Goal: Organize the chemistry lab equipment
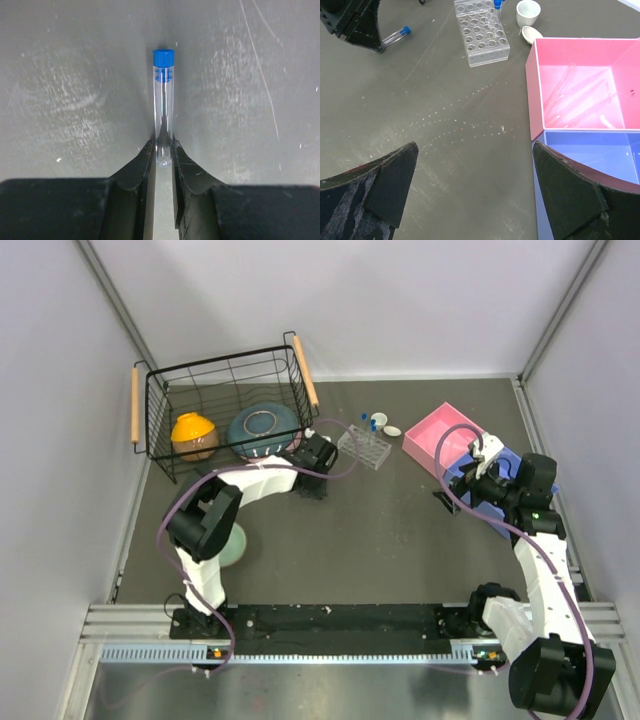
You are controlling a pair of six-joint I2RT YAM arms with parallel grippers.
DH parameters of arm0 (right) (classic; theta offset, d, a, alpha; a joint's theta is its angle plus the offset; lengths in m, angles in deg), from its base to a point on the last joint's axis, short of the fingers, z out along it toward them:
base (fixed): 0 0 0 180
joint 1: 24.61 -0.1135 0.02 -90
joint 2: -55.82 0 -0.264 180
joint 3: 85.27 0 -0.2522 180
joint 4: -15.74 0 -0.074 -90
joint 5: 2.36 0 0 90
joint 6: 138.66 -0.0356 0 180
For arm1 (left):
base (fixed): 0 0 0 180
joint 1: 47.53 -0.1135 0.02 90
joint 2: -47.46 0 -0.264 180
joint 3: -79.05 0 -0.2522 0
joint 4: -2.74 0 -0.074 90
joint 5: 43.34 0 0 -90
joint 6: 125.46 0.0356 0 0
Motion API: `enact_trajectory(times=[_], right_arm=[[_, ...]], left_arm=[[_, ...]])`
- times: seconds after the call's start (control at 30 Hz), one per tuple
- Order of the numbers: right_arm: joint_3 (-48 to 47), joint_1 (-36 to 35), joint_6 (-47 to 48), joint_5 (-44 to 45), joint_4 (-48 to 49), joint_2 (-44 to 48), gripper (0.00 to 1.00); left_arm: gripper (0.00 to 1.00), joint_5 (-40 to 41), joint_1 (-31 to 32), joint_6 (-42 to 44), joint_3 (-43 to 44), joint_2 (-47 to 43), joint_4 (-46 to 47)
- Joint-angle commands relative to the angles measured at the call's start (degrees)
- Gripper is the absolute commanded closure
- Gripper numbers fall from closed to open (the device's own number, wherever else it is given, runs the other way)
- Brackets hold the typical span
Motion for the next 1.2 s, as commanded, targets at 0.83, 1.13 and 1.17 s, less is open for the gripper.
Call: enact_trajectory(times=[0.83, 1.13, 1.17], right_arm=[[1.13, 0.39, 2.77, -5.75, -0.28, -1.41, 0.01], [1.75, 0.39, 2.95, -8.83, -0.81, -1.68, 0.01], [1.84, 0.48, 2.95, -9.0, -0.81, -1.76, 0.01]], left_arm=[[0.86, -20.66, 11.54, 1.87, -27.8, -32.81, 22.27], [0.87, -21.45, 13.48, 0.82, -29.65, -35.45, 23.76], [0.87, -21.63, 13.74, 0.82, -29.83, -35.71, 23.77]])
